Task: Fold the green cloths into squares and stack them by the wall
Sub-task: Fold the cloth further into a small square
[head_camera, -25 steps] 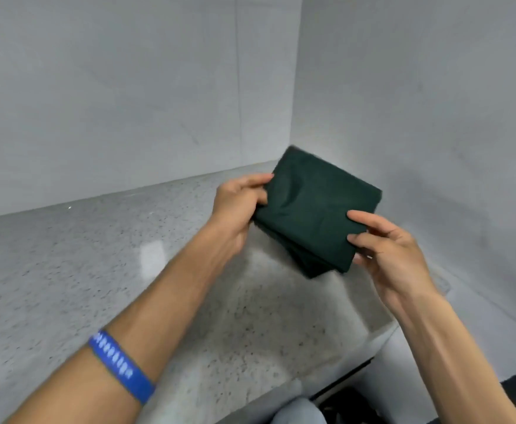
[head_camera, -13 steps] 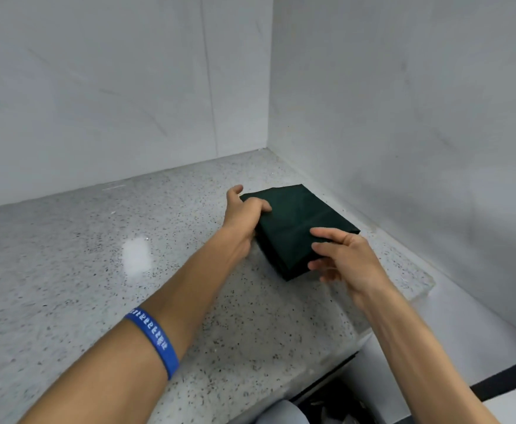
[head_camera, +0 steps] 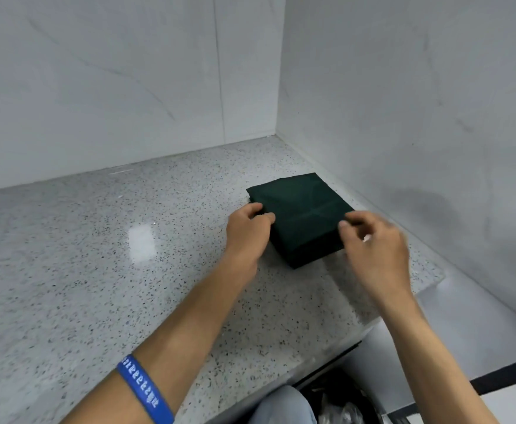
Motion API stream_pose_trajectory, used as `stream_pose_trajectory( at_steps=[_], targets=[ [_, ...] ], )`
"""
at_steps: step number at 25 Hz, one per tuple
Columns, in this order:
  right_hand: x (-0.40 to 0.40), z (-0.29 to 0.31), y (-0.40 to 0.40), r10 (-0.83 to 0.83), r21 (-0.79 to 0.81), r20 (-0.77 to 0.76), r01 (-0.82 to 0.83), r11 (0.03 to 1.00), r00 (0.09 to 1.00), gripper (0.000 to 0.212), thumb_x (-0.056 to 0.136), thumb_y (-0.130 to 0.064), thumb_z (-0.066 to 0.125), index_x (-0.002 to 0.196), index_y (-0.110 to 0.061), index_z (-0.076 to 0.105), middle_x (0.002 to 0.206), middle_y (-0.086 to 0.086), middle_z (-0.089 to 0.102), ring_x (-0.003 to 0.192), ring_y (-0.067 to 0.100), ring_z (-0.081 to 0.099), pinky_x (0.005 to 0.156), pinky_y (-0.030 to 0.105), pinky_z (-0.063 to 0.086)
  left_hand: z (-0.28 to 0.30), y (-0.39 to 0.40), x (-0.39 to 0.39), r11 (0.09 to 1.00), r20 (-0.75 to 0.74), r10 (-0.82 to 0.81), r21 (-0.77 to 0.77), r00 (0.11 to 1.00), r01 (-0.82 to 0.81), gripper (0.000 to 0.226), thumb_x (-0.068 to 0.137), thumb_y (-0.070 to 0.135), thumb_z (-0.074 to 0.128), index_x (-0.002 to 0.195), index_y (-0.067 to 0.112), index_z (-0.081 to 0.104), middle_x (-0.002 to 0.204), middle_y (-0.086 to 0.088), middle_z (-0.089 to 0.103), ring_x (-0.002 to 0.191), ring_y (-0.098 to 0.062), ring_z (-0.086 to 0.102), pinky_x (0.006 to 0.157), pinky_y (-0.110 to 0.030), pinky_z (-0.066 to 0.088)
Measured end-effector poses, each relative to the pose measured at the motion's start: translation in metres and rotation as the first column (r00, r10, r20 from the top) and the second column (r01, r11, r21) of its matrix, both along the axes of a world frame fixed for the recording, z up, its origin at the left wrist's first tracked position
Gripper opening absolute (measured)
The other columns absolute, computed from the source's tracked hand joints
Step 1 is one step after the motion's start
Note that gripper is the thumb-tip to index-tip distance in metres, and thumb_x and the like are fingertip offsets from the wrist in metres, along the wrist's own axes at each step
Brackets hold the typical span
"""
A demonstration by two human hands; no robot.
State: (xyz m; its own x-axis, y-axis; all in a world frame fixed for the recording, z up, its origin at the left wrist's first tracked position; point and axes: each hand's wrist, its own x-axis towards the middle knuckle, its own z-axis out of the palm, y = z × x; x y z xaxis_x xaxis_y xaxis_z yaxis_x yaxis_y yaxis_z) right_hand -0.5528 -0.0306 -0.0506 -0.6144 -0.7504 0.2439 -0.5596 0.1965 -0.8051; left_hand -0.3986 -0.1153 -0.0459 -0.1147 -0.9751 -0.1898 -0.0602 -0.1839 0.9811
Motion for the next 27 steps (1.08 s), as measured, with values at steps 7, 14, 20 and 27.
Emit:
stream_pose_trajectory(
  at_steps=[7, 14, 20, 27],
  targets=[
    [-0.065, 0.017, -0.096, 0.162, 0.591, 0.037, -0.152, 0.792, 0.986, 0.042, 0.083, -0.046, 0.069, 0.1, -0.008, 0.067, 0.1, 0.007, 0.069, 0.089, 0.024, 0.064, 0.078, 0.035, 0.053, -0.005, -0.007, -0.013, 0.943, -0.296, 0.126, 0.332, 0.947, -0.022, 0.045, 0.084, -0.001, 0.061, 0.126, 0.013, 0.054, 0.12, -0.007, 0.063, 0.105, -0.023, 0.061, 0.093, -0.042, 0.053],
    [-0.081, 0.007, -0.092, 0.195, 0.518, 0.123, -0.23, 0.824, 0.973, 0.033, 0.085, -0.036, 0.07, 0.099, -0.006, 0.068, 0.095, 0.008, 0.07, 0.083, 0.021, 0.065, 0.071, 0.029, 0.051, -0.004, -0.025, -0.028, 0.901, -0.252, 0.049, 0.429, 0.966, 0.066, 0.039, 0.084, 0.007, 0.063, 0.123, 0.009, 0.057, 0.115, -0.009, 0.065, 0.103, -0.025, 0.062, 0.087, -0.039, 0.053],
    [-0.056, 0.006, -0.068, 0.224, 0.466, 0.242, -0.316, 0.827, 0.944, 0.03, 0.085, -0.037, 0.072, 0.099, -0.01, 0.069, 0.09, 0.005, 0.07, 0.076, 0.019, 0.065, 0.063, 0.028, 0.049, -0.003, -0.022, -0.006, 0.906, -0.259, 0.05, 0.419, 0.964, 0.066, 0.048, 0.071, 0.001, 0.061, 0.118, 0.006, 0.061, 0.114, -0.013, 0.068, 0.1, -0.031, 0.066, 0.086, -0.045, 0.057],
    [0.103, -0.004, -0.064, 0.429, 0.394, 0.266, -0.503, 0.769, 0.863, 0.028, 0.085, -0.034, 0.071, 0.099, -0.01, 0.068, 0.092, 0.006, 0.071, 0.081, 0.021, 0.069, 0.075, 0.039, 0.059, -0.014, 0.012, 0.163, 0.942, -0.153, 0.273, 0.243, 0.95, -0.232, 0.05, 0.073, -0.018, 0.054, 0.117, 0.005, 0.06, 0.104, -0.016, 0.072, 0.093, -0.031, 0.07, 0.074, -0.036, 0.06]
  ],
)
